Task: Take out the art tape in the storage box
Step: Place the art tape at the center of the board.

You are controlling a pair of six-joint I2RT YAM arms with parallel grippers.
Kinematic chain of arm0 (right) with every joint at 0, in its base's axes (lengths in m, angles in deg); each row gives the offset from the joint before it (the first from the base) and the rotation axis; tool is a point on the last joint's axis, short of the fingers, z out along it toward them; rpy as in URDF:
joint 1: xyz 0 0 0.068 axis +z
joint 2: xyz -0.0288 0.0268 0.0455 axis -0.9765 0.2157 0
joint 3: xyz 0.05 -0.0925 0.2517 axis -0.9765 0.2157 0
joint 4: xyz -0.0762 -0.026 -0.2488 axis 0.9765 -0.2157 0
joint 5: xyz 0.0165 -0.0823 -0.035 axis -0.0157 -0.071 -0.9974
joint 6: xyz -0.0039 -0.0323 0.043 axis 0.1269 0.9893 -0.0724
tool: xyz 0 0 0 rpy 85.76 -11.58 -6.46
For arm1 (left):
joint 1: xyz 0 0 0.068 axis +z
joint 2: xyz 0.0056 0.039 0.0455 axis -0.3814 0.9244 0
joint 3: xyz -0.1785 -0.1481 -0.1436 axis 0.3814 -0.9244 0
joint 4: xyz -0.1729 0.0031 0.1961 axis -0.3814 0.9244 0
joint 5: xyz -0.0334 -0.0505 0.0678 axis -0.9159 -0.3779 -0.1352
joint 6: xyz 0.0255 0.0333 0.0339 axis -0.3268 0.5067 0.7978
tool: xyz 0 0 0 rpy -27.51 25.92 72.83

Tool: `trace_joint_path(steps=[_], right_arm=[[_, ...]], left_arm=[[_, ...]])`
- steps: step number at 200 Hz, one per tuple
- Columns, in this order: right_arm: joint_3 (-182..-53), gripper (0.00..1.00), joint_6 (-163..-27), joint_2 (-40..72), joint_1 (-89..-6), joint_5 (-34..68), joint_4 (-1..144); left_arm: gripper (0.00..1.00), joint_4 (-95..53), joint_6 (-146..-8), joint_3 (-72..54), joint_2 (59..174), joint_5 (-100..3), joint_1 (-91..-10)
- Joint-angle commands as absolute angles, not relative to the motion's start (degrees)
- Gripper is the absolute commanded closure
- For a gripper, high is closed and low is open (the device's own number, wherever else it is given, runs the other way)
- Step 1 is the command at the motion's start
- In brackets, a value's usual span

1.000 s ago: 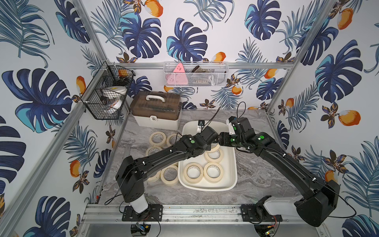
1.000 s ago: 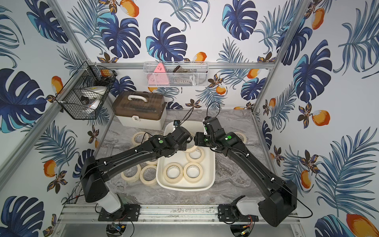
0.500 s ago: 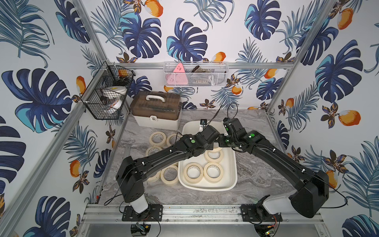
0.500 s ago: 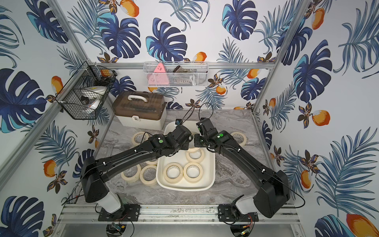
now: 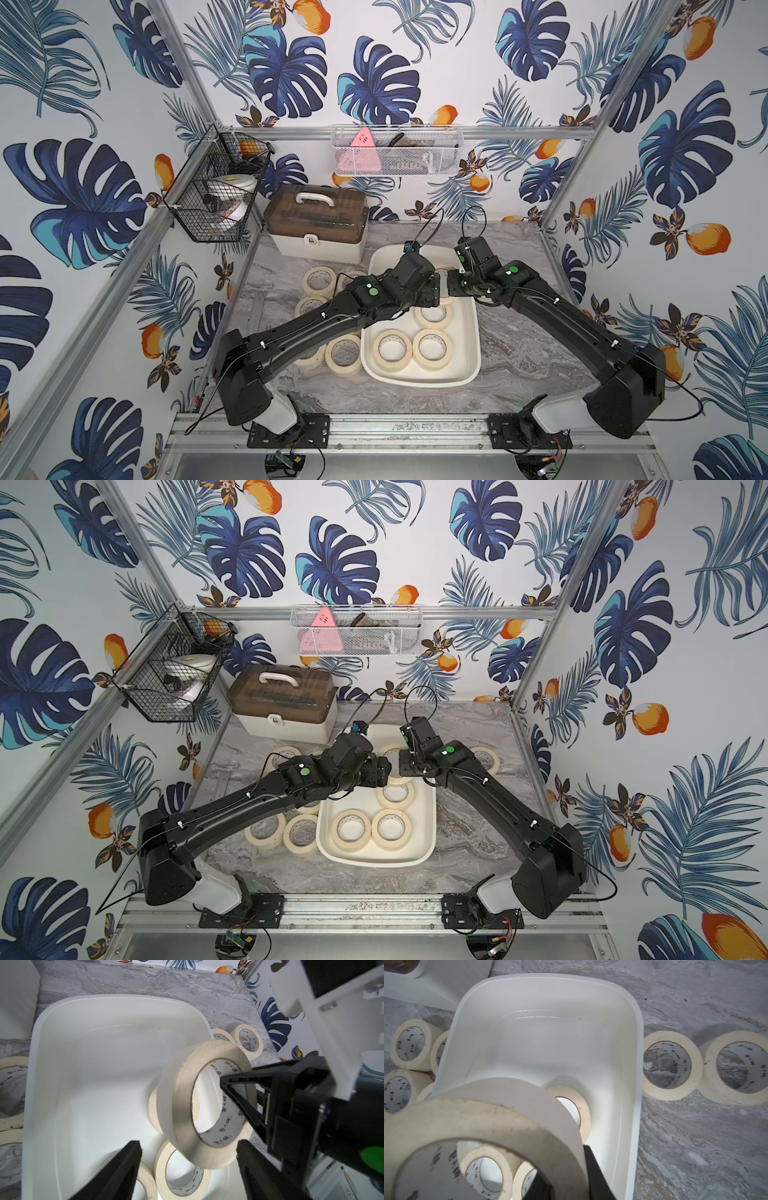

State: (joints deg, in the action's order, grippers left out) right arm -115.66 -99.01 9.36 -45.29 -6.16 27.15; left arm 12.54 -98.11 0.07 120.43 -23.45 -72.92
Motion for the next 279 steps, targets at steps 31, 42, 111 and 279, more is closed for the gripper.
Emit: trace_joint_path(steps=[31,42,111,279], right_arm=[[-114.4,1.00,-98.3,6.2,-56.8,-7.1,21.6],[-113.2,1.00,-98.9,5.3,-60.4,-6.6,21.3],[-106.2,1.00,-108.5,5.4,-69.5,-11.6,21.6],[-95.2,1.00,-114.1,21.5,-70.6,-7.9,36.0]], left_arm=[[0.07,9.6,-93.7,-2.5,116.4,-23.9,-72.8],[0.06,9.4,-93.3,-2.9,116.4,-23.7,-72.8],[0.06,9.7,-93.4,-2.9,119.7,-23.9,-72.8],[0.07,10.1,-94.5,-3.8,122.1,-24.0,-72.6]])
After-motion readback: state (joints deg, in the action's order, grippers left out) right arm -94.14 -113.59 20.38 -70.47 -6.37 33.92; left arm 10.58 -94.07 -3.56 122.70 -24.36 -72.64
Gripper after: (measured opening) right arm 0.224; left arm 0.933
